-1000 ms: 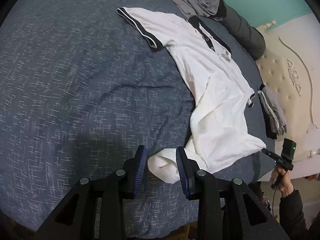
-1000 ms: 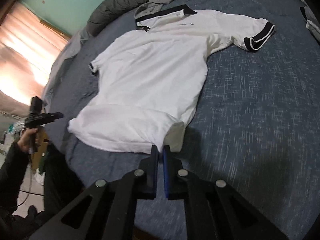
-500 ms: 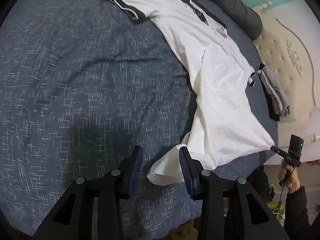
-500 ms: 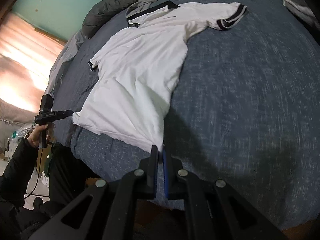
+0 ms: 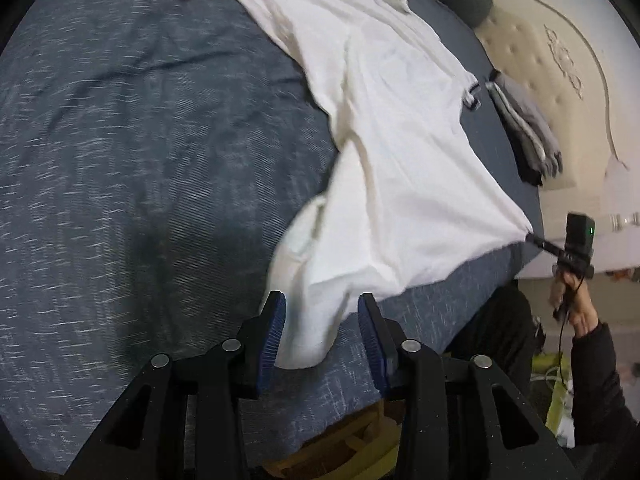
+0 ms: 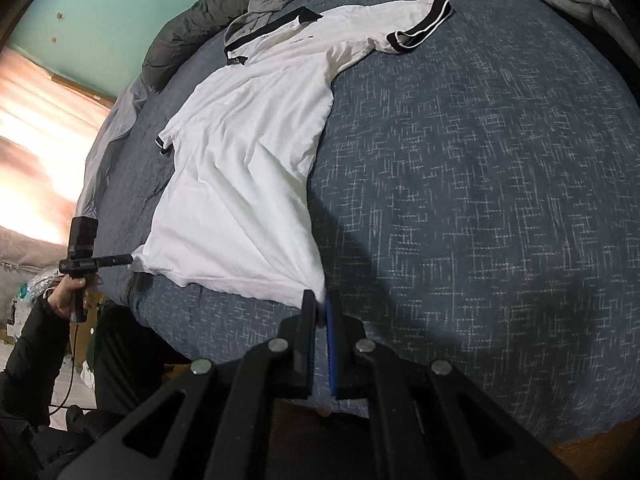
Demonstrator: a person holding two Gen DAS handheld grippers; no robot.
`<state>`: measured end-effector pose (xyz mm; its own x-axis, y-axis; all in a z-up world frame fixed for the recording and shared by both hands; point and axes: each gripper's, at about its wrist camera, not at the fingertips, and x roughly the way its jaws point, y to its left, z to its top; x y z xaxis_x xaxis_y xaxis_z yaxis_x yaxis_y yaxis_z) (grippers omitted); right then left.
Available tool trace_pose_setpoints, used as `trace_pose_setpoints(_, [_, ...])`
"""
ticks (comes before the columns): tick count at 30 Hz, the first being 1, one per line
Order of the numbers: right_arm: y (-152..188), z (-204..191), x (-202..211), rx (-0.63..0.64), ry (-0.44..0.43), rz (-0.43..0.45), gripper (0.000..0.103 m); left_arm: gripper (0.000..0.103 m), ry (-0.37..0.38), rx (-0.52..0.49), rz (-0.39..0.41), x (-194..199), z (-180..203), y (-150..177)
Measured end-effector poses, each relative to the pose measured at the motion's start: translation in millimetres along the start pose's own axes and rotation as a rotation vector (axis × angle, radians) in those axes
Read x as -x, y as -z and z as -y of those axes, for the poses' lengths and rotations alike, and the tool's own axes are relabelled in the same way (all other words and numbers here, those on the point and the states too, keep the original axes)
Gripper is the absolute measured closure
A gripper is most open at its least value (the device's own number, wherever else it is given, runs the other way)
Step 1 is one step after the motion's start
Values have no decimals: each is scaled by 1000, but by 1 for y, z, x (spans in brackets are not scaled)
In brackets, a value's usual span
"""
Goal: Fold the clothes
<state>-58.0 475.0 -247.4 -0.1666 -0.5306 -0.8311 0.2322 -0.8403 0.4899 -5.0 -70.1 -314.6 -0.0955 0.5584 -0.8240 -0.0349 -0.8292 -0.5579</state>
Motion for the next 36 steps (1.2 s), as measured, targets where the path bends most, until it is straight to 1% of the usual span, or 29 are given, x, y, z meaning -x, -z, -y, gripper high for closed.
trace_pose_setpoints(1, [0,-1,1,3,-2,1,99,69,2,-10,-7,-2,3,1])
trace_pose_setpoints(2, [0,-1,3,6,-3,2,99,85,-4,-17,-9,-1,5,2])
trace_pose_setpoints(4, [1,-5,6,14,-10,9,99,100,-25,-29,-9,2,8,5])
trace_pose_setpoints(8, [1,-14,15,40,-18,17,99,101,-45,-47,18,20,11,8])
trace_pose_setpoints(13, [3,-31,29,86,-37,16,99,101,-39,-55,97,67,18,20])
trace_pose_setpoints(16, [8,-45,38,118,-67,21,99,101,-54,-92,140,98,29,34])
trace_pose_setpoints(19, [17,-54,35,143,-70,2,99,101,-44,-95,168,120,32,50])
trace_pose_setpoints(21, [22,-52,27,136,-58,-19,99,101,-51,-93,159,122,28,61])
trace_pose_setpoints(23, [26,-46,16,122,-36,-40,99,101,-63,-57,129,113,15,71])
trace_pose_setpoints(25, [30,-40,6,108,-13,-61,99,101,-74,-16,102,95,1,77])
trace_pose_setpoints(28, [35,-31,-5,87,15,-82,99,100,-31,49,66,68,-16,82])
trace_pose_setpoints(30, [37,-26,-3,74,23,-77,99,99,-18,62,40,52,-18,84])
trace_pose_setpoints(31, [38,-24,-1,69,25,-73,99,96,-20,63,38,49,-18,83])
trace_pose_setpoints(33, [39,-22,3,68,35,-68,99,93,-23,65,33,44,-17,82])
trace_pose_setpoints(34, [41,-21,5,67,38,-67,99,87,-23,69,39,44,-18,80])
trace_pose_setpoints(35, [42,-20,5,65,40,-67,99,78,-30,73,44,44,-19,78])
trace_pose_setpoints(36, [42,-18,6,63,43,-66,99,75,-31,77,49,44,-20,75])
